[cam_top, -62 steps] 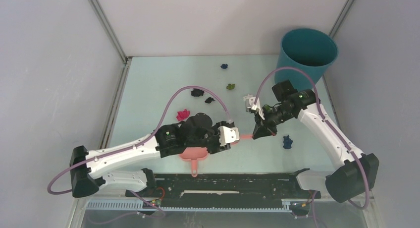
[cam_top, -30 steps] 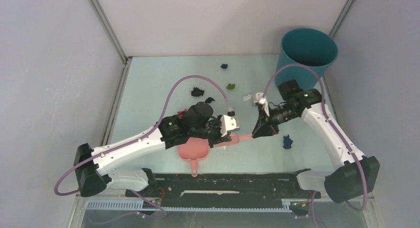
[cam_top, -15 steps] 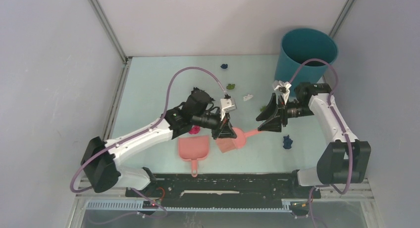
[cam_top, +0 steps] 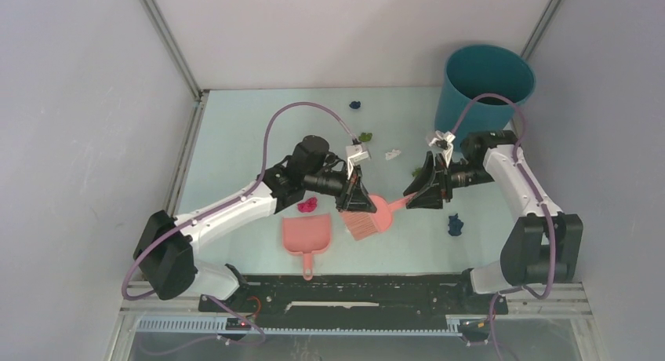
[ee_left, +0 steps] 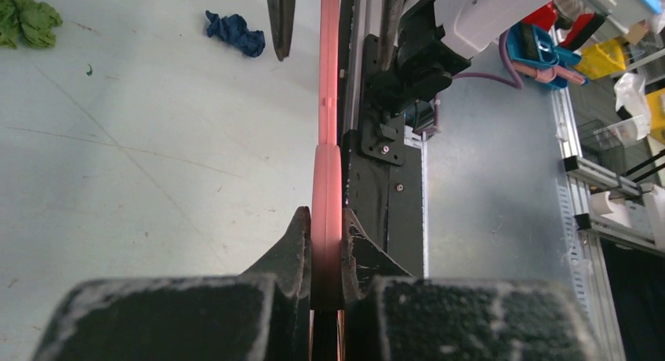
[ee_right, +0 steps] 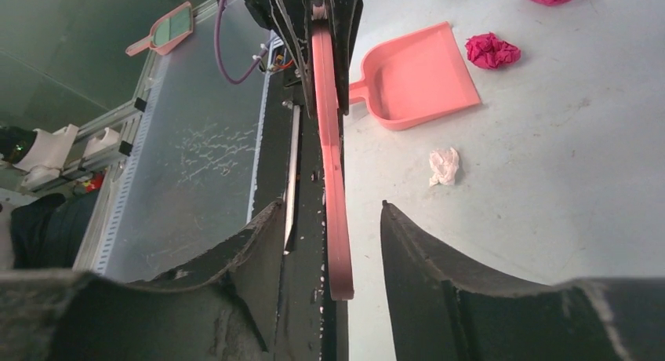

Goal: Sweep away the paper scraps from the table

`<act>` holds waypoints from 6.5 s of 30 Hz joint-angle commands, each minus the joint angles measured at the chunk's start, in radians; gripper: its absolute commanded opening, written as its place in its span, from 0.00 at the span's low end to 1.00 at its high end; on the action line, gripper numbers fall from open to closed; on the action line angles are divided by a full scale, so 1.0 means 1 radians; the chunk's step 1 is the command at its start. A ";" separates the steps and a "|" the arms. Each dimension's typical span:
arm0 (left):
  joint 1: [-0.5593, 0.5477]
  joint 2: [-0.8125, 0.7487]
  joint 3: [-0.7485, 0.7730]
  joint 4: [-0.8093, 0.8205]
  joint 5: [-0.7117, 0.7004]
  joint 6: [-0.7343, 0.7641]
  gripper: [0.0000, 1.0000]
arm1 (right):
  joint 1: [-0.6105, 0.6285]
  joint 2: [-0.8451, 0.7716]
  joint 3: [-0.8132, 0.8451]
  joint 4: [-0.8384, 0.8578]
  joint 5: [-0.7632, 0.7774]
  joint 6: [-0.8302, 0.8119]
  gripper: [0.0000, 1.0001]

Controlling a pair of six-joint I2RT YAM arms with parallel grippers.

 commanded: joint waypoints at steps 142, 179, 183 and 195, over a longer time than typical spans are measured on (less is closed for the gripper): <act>-0.497 0.212 0.027 -0.493 -1.043 -0.058 0.61 | -0.163 -0.248 -0.163 0.803 0.443 0.912 0.00; -0.507 -0.094 -0.120 -0.511 -0.921 -0.043 0.00 | -0.159 -0.245 0.067 0.467 0.693 0.778 0.00; -0.503 -0.057 -0.036 -0.658 -0.850 0.000 0.00 | -0.150 -0.232 0.185 0.344 0.997 0.774 0.00; -0.477 0.091 0.045 -0.731 -0.792 0.074 0.00 | -0.239 -0.198 0.132 0.322 1.602 0.830 0.00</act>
